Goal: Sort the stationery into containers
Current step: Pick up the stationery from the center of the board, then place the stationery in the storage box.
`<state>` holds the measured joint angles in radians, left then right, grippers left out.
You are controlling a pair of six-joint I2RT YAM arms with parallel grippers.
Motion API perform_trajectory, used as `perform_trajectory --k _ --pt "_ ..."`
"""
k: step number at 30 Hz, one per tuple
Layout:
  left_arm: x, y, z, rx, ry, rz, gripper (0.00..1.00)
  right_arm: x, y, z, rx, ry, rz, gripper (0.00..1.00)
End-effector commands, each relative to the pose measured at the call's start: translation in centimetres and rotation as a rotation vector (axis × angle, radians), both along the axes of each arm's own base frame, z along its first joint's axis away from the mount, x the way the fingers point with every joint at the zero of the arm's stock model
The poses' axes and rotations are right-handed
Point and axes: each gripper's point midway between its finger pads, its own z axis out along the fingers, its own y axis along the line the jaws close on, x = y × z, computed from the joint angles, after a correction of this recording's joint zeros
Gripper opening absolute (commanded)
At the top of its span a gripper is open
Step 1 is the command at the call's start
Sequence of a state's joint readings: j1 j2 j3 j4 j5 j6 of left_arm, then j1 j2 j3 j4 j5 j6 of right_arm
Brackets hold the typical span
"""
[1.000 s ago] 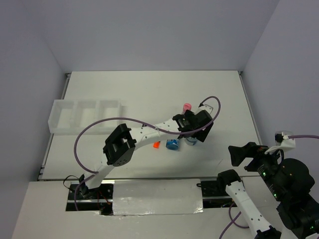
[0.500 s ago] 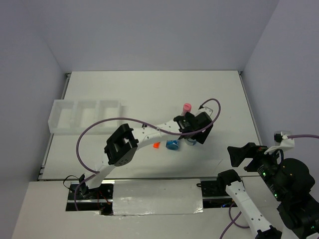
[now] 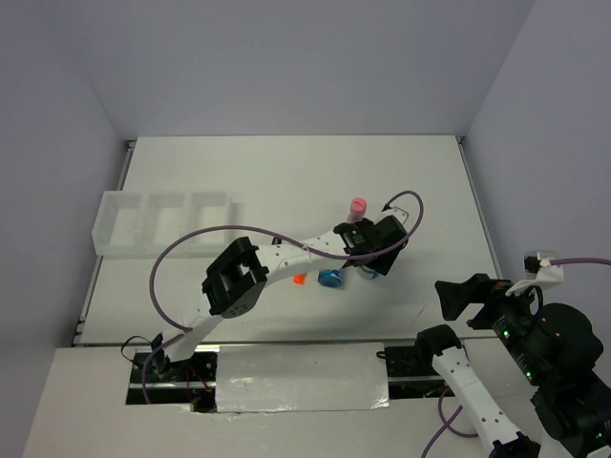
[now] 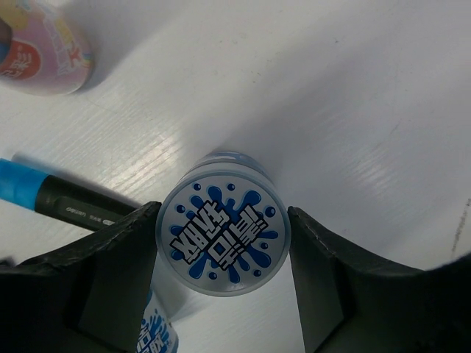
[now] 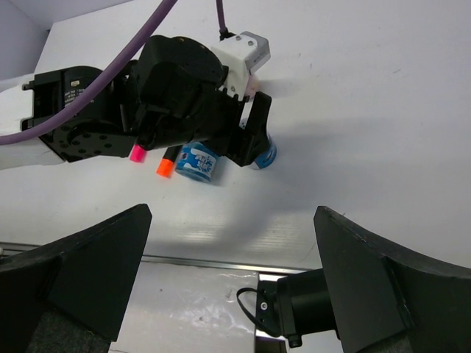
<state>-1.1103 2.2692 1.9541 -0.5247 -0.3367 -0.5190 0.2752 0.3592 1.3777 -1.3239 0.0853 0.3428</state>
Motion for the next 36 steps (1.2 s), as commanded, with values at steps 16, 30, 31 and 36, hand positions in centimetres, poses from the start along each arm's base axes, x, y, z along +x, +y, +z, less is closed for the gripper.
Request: perform_trajectory --k 16,30,31,36 --pt "5.0 13.8 25.1 -0.340 -0.300 0.371 0.00 0.3 0.5 1.5 0.002 -0.051 0.037 1.00" --pt "9.0 55.4 20.4 -0.033 -0.212 1.428 0.00 3.1 4.0 1.0 0.033 -0.045 0.181 1.00" --pt "8.8 57.5 20.2 -0.019 -0.205 1.487 0.00 3.3 4.3 1.1 0.033 -0.042 0.195 1.00" --pt "8.8 61.5 17.4 0.041 -0.151 1.600 0.00 4.4 5.5 1.5 0.034 -0.030 0.250 1.00"
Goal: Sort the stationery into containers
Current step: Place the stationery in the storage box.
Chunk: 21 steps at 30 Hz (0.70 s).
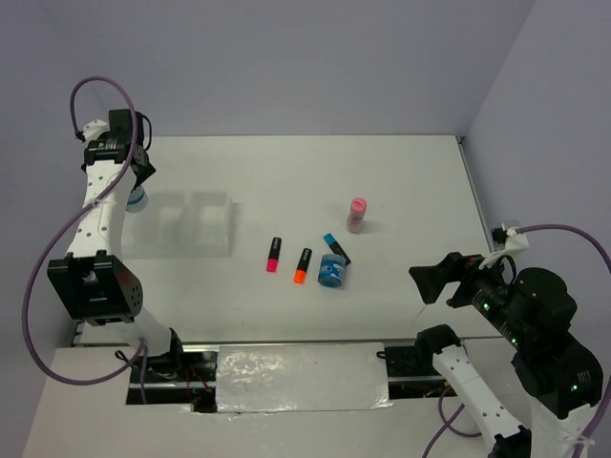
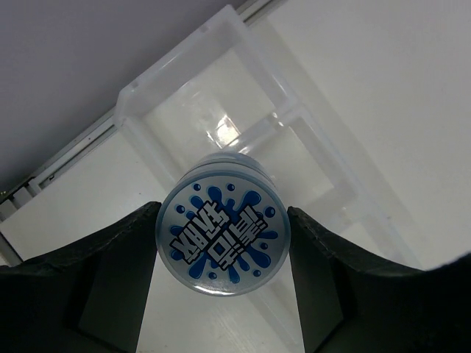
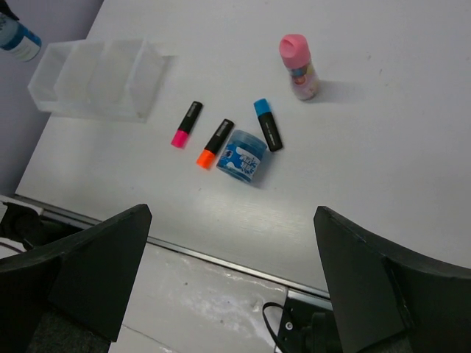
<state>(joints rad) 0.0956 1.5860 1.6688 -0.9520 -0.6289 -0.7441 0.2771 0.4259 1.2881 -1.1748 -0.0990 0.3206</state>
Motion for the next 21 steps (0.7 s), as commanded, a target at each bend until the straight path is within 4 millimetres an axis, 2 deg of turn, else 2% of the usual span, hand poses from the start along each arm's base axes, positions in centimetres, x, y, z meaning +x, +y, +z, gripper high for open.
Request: perform_trajectory --k 1,2,9,16,21 --pt "0.1 2.3 -0.3 -0.017 -0.023 0.085 0.00 1.5 1.5 1.5 0.009 -0.047 0.070 1.00" --pt "0.0 3.0 -1.1 -0.028 -0.007 0.110 0.00 1.6 1.7 1.6 0.011 -0.041 0.080 1.00" --pt "0.1 5.6 -2.2 -0.038 -0.025 0.184 0.00 2.0 2.6 0.7 0.012 -0.008 0.121 1.00" --pt "0.7 7.0 -4.5 -0.036 0.025 0.239 0.00 2.4 3.2 -0.1 0.014 0.022 0.148 1.00" --pt "1.1 8.2 -4.6 -0.005 0.021 0.282 0.00 2.7 3.6 -0.3 0.018 0.035 0.166 1.00"
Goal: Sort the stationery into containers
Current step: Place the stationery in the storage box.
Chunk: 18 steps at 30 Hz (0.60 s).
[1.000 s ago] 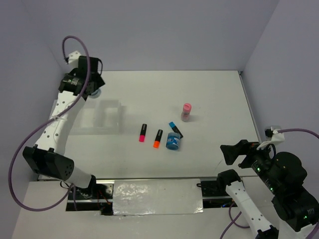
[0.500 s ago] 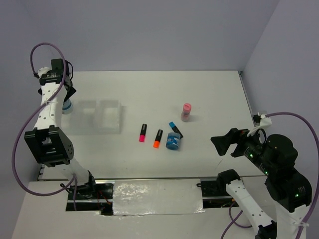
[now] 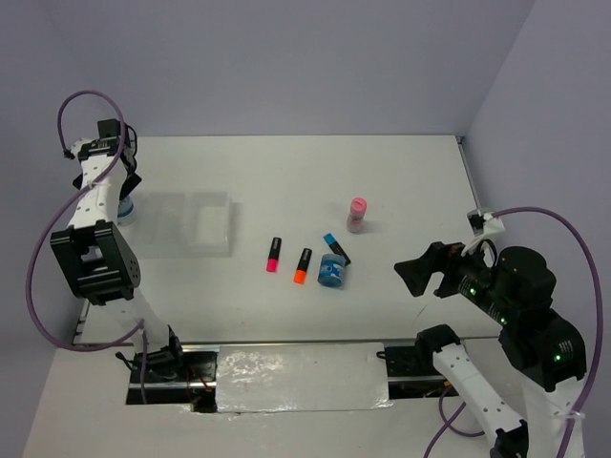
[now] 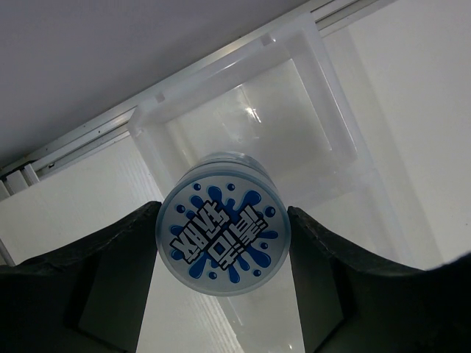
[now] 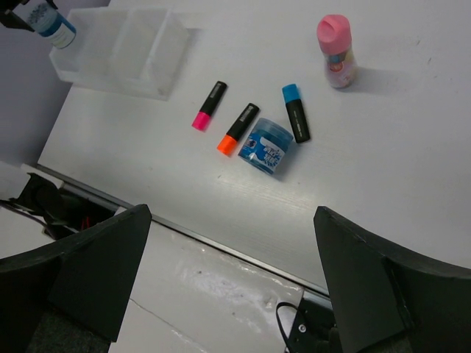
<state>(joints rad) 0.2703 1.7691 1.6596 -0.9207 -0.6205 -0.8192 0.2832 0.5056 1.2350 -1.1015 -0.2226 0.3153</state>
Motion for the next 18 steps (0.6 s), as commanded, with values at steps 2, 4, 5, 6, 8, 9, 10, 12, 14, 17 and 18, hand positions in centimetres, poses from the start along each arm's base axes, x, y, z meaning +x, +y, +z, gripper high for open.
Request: perform_trajectory --k 2,4,5,6,8,9,10,12,14,17,18 --pt "1.4 1.9 1.9 0.061 -0.091 0.066 0.00 1.1 1.0 0.4 0.000 -0.021 0.048 1.00" --pt "1.7 2.1 1.1 0.040 -0.096 0.071 0.00 1.4 1.0 0.0 -0.006 -0.011 0.043 1.00" --pt "1.8 2.4 1.0 0.035 -0.100 0.077 0.00 1.5 1.0 -0.1 -0.008 -0.009 0.042 1.00" --pt "1.9 2.4 0.8 0.032 -0.100 0.078 0.00 1.6 1.0 -0.1 -0.009 -0.006 0.039 1.00" --pt "2.2 2.6 0.6 0.025 -0.096 0.081 0.00 1.8 0.9 -0.3 -0.015 -0.002 0.037 1.00" --pt "2.3 2.6 0.6 0.025 -0.095 0.082 0.00 1.9 1.0 -0.3 -0.015 -0.002 0.037 1.00" --pt "2.5 2.7 0.6 0.027 -0.095 0.082 0.00 2.0 1.0 -0.5 -0.015 0.003 0.034 1.00" --pt "2.8 3.0 0.9 0.038 -0.101 0.086 0.00 2.2 1.1 -0.6 -0.012 0.006 0.037 1.00" --pt "3.2 3.2 1.0 0.039 -0.113 0.082 0.01 2.3 1.2 -0.8 -0.011 0.012 0.038 1.00" --pt "3.9 3.4 0.5 0.028 -0.124 0.076 0.07 2.6 1.3 -0.9 -0.006 0.018 0.040 1.00" --pt "4.4 3.4 0.4 0.023 -0.131 0.062 0.08 2.6 1.4 -0.9 -0.005 0.016 0.043 1.00"
